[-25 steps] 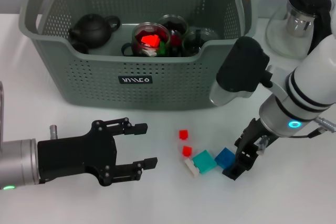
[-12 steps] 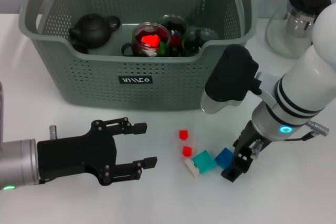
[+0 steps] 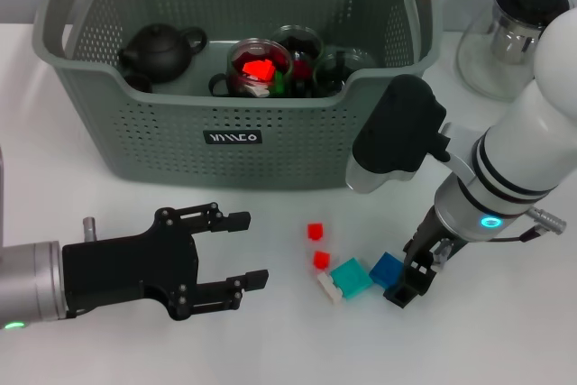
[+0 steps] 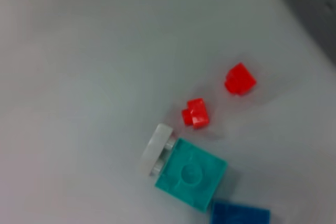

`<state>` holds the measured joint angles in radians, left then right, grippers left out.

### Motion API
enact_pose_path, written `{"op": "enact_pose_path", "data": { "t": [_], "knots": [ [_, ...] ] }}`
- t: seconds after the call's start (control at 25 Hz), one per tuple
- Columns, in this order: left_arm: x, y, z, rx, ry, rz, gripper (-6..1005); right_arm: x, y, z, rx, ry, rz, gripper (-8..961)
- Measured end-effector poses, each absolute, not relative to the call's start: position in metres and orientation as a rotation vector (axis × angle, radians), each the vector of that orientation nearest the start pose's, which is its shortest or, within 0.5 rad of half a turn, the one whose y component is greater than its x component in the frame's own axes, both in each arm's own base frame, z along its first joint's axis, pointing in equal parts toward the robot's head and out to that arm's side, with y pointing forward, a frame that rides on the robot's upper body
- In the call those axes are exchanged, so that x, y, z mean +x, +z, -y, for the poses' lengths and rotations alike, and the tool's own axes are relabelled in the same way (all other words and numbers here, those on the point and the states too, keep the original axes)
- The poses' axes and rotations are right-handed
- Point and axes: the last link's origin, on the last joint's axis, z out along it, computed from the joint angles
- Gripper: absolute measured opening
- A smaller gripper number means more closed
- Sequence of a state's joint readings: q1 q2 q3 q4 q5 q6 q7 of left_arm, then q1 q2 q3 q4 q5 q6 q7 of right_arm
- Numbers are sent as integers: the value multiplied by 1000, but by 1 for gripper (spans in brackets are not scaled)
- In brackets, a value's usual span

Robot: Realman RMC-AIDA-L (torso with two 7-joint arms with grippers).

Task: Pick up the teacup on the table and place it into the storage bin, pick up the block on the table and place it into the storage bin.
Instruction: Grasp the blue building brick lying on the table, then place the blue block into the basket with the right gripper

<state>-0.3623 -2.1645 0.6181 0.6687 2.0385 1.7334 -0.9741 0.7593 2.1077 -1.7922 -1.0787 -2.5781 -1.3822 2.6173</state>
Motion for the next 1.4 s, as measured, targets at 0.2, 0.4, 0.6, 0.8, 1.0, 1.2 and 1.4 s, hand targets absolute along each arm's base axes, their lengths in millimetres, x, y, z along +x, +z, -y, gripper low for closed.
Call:
{"op": "enact_pose_path", "data": {
  "t": [0.2,0.4,0.6,0.8,1.0,1.2,1.4],
  "knots": [
    [-283,-24,-258,-2751,-813,278,702,164,-94,-337,-2742,-834,-618,687],
    [-283,-24,-257,-2751,-813,279,703,164,-95,-336,-2743,-838,-613,584],
    [-283,-24,-257,-2751,-813,279,703,163,-94,-336,-2744,-829,-612,482],
    [-283,-24,-257,-2750,-813,281,703,157,-88,-335,-2749,-791,-605,440],
    [-283,-22,-258,-2740,-817,283,702,148,-63,-332,-2779,-651,-597,439],
    [-284,-20,-261,-2723,-815,283,702,152,-25,-330,-2929,-247,-653,447],
    [-288,-11,-265,-2666,-818,296,702,175,5,-326,-3004,178,-700,456]
  ]
}}
